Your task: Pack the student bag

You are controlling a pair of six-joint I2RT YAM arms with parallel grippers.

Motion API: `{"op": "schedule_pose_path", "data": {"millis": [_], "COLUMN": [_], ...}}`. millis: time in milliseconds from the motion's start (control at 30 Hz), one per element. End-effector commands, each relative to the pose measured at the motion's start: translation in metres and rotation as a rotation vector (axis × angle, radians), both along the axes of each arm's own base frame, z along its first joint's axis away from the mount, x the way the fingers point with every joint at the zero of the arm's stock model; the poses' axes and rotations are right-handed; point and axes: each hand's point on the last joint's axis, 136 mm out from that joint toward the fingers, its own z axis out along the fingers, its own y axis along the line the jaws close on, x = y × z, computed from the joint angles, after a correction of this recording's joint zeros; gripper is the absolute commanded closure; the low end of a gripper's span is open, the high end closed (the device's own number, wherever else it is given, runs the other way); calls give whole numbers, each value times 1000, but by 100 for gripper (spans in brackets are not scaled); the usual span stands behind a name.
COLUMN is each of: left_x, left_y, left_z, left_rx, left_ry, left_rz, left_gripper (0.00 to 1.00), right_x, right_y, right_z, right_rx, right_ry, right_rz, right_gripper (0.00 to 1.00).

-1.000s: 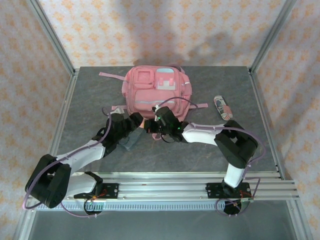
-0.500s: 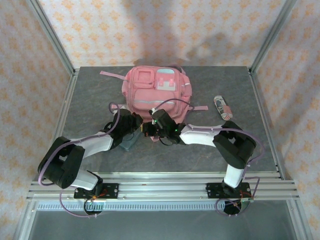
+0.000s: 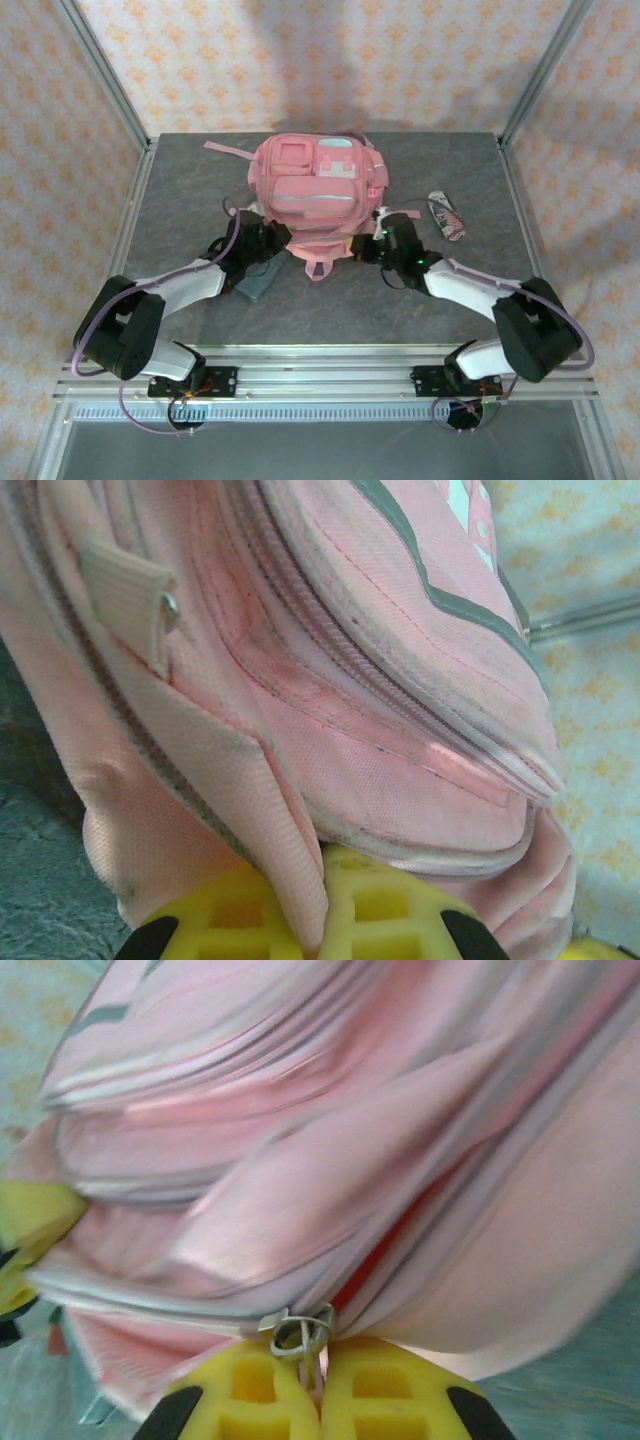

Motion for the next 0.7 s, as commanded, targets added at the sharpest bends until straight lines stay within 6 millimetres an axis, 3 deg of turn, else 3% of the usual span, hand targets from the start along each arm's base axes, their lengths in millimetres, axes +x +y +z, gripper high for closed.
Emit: {"op": "schedule_pose_path", "data": {"millis": [0,133,200,333,467,567,667], "left_x": [23,42,61,103,144,156,147], "left_y": [7,0,4,15,25,28,28], "left_z": [21,26,32,40,55,73,83], "left_rx": [109,163,202,231,228,225,205], "left_ry": [-83,-88,-96,-91,-87,-107,-121], "left_rz": [-15,-38,-18,21,61,78,75], "left_gripper": [100,100,100,100,100,82,59], "right_x": [1,-18,-29,-41,-32,-14,4], "right_y": [-59,-51,-41,-3,39,65,92], "right_z": [-6,9,12,21,31,41,46], "right_rx": [-143,-84,-58,13,54,109,145], "right_ry": [-12,-26,-24,-40,-63,-91,-93], "right_rz": [-165,-120,-95,-14,46,69,102], "right_gripper": [100,100,100,100,100,100,100]}}
